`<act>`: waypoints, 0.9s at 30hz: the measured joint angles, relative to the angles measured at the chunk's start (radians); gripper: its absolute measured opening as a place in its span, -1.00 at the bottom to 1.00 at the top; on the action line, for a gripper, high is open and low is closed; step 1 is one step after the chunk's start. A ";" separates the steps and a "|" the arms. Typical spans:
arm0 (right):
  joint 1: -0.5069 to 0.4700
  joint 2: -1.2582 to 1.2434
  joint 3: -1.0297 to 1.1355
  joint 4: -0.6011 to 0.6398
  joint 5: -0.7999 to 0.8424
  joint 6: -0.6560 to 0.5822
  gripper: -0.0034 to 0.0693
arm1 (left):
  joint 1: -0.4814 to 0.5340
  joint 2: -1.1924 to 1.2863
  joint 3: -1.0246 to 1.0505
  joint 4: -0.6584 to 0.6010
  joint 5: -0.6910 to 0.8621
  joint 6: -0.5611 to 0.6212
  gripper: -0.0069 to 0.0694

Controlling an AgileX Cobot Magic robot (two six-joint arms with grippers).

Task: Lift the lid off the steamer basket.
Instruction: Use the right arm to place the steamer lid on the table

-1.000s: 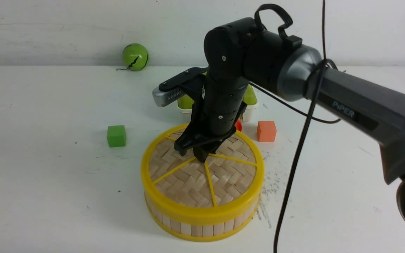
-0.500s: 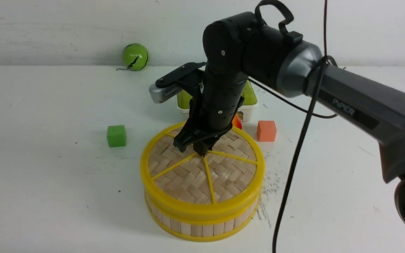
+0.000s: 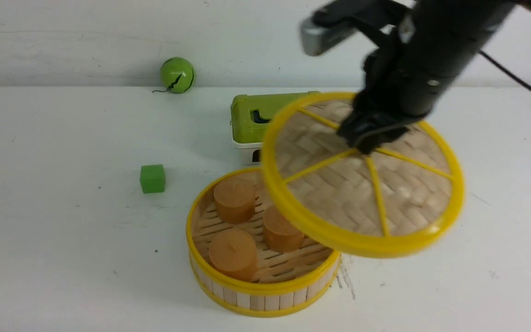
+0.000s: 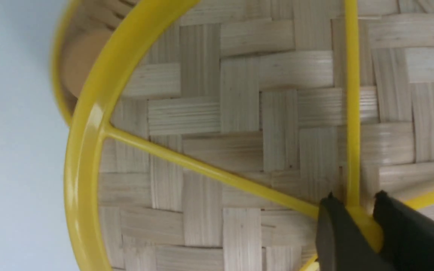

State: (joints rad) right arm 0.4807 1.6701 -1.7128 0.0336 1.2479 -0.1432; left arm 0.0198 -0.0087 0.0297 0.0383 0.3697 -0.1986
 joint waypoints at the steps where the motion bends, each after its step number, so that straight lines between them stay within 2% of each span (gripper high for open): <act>1: -0.066 -0.027 0.066 0.000 0.001 0.000 -0.59 | 0.000 0.000 0.000 0.000 0.000 0.000 -0.19; 2: -0.114 -0.039 0.105 0.000 0.001 0.000 -0.59 | 0.000 0.000 0.000 0.000 0.000 0.000 -0.19; 3: -0.114 -0.041 0.112 0.000 0.001 0.000 -0.59 | 0.000 0.000 0.000 0.000 0.000 0.000 -0.19; 4: -0.197 -0.045 0.163 0.007 0.000 0.000 -0.59 | 0.000 0.000 0.000 0.000 0.000 0.000 -0.19; 5: -0.206 -0.045 0.168 0.007 0.000 0.000 -0.59 | 0.000 0.000 0.000 0.000 0.000 0.000 -0.19; 6: -0.266 -0.038 0.209 0.024 -0.018 0.000 -0.59 | 0.000 0.000 0.000 0.000 0.000 0.000 -0.19; 9: -0.339 -0.003 0.259 0.053 -0.101 0.000 -0.59 | 0.000 0.000 0.000 0.000 0.000 0.000 -0.19; 14: -0.371 0.091 0.275 0.070 -0.203 0.000 -0.59 | 0.000 0.000 0.000 0.000 0.000 0.000 -0.19; 27: -0.371 0.257 0.276 0.126 -0.304 0.002 -0.59 | 0.000 0.000 0.000 0.000 0.000 0.000 -0.19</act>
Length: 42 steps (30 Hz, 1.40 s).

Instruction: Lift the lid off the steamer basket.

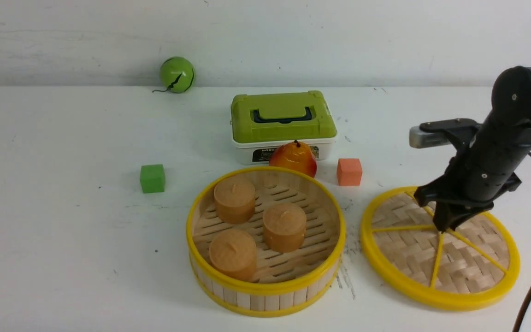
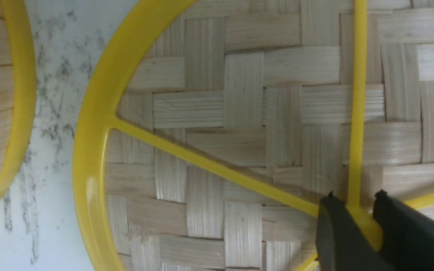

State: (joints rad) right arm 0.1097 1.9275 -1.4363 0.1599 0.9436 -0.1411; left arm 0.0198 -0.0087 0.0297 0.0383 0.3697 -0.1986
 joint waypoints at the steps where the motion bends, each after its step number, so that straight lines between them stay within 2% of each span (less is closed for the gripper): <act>1: 0.000 0.000 0.000 0.001 -0.008 0.001 -0.59 | 0.000 0.000 0.000 0.000 0.000 0.000 -0.19; 3: 0.000 0.000 0.000 0.001 -0.015 0.002 -0.58 | 0.000 0.000 0.000 0.000 0.000 0.000 -0.19; 5: 0.000 0.000 0.000 0.001 -0.018 0.002 -0.48 | 0.000 0.000 0.000 0.000 0.000 0.000 -0.19; 7: 0.000 0.000 0.000 0.002 -0.018 0.006 -0.29 | 0.000 0.000 0.000 0.000 0.000 0.000 -0.19; 8: 0.000 0.000 0.000 0.002 -0.018 0.007 -0.27 | 0.000 0.000 0.000 0.000 0.000 0.000 -0.19; 10: 0.000 -0.001 0.000 0.002 -0.006 0.022 0.00 | 0.000 0.000 0.000 0.000 0.000 0.000 -0.19; 12: 0.000 -0.016 0.000 0.001 0.023 0.025 0.16 | 0.000 0.000 0.000 0.000 0.000 0.000 -0.19; 15: 0.000 -0.061 0.003 0.007 0.060 0.026 0.26 | 0.000 0.000 0.000 0.000 0.000 0.000 -0.19; 17: 0.000 -0.127 0.007 0.028 0.080 0.025 0.26 | 0.000 0.000 0.000 0.000 0.000 0.000 -0.19; 21: 0.000 -0.268 0.008 0.076 0.088 0.001 0.12 | 0.000 0.000 0.000 0.000 0.000 0.000 -0.19; 27: 0.000 -0.587 0.008 0.142 0.109 -0.087 -0.61 | 0.000 0.000 0.000 0.000 0.000 0.000 -0.19; 30: 0.000 -0.721 0.031 0.149 0.115 -0.093 -0.90 | 0.000 0.000 0.000 0.000 0.000 0.000 -0.19; 34: 0.000 -0.877 0.103 0.151 0.093 -0.096 -0.96 | 0.000 0.000 0.000 0.000 0.000 0.000 -0.19; 36: 0.000 -1.040 0.214 0.151 0.024 -0.097 -0.97 | 0.000 0.000 0.000 0.000 0.000 0.000 -0.19; 42: 0.000 -1.278 0.415 0.151 -0.155 -0.099 -0.97 | 0.000 0.000 0.000 0.000 0.000 0.000 -0.19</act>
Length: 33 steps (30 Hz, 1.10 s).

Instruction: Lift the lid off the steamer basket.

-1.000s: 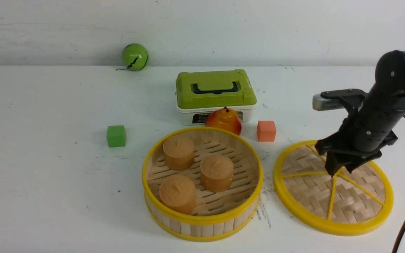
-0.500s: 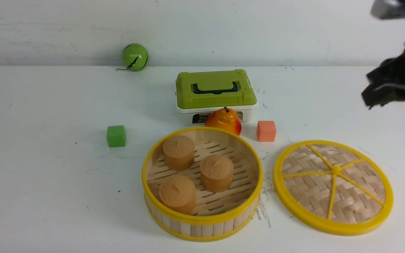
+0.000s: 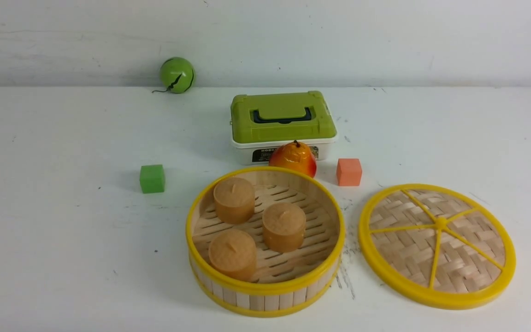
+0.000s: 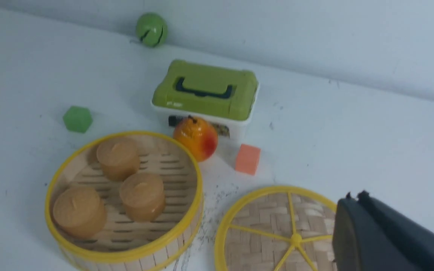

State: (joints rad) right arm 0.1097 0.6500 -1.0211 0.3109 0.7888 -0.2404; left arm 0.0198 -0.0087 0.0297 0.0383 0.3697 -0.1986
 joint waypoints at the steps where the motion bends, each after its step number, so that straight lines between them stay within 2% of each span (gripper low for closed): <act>1: 0.000 0.000 0.000 0.000 0.000 0.000 -0.97 | 0.000 0.000 0.000 0.000 0.000 0.000 -0.19; 5: 0.000 -0.063 0.102 0.000 -0.071 0.000 -0.96 | 0.000 0.000 0.000 0.000 0.000 0.000 -0.19; 14: 0.000 -0.070 0.205 0.000 -0.073 0.000 -0.95 | 0.000 0.000 0.000 0.000 0.000 0.000 -0.19; 24: 0.000 -0.071 0.222 -0.002 -0.086 0.000 -0.95 | 0.000 0.000 0.000 0.000 0.000 0.000 -0.19; 29: 0.000 -0.103 0.289 -0.029 -0.222 0.000 -0.97 | 0.000 0.000 0.000 0.000 0.000 0.000 -0.19; 33: 0.000 -0.216 0.447 -0.121 -0.406 0.012 -0.97 | 0.000 0.000 0.000 0.000 0.000 0.000 -0.19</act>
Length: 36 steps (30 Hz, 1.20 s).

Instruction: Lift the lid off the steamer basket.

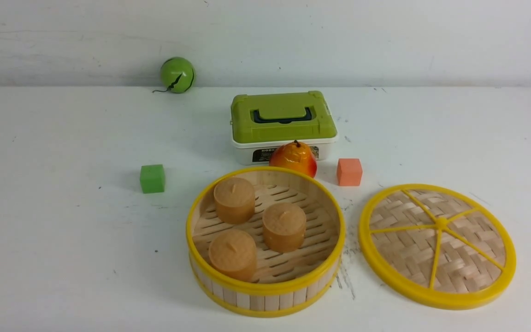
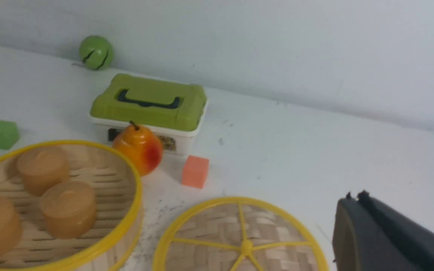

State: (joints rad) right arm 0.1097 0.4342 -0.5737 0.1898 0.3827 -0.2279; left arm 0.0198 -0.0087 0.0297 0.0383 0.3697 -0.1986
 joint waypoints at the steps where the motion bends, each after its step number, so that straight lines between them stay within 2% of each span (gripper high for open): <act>1: 0.000 -0.035 0.051 -0.023 -0.050 0.014 -0.97 | 0.000 0.000 0.000 0.000 0.000 0.000 -0.19; 6: -0.031 -0.208 0.320 -0.094 -0.232 0.127 -0.97 | 0.000 0.000 0.000 0.000 0.000 0.000 -0.19; 12: -0.087 -0.382 0.575 -0.110 -0.274 0.228 -0.97 | 0.000 0.000 0.000 0.000 0.000 0.000 -0.19; 21: -0.089 -0.444 0.600 -0.167 -0.033 0.319 -0.97 | 0.000 0.000 0.000 0.000 0.001 0.000 -0.19; 36: -0.089 -0.444 0.592 -0.167 0.003 0.321 -0.97 | 0.000 0.000 0.000 0.000 0.001 0.000 -0.19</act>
State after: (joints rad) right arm 0.0205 -0.0102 0.0186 0.0224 0.3854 0.0932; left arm 0.0198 -0.0087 0.0297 0.0383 0.3703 -0.1986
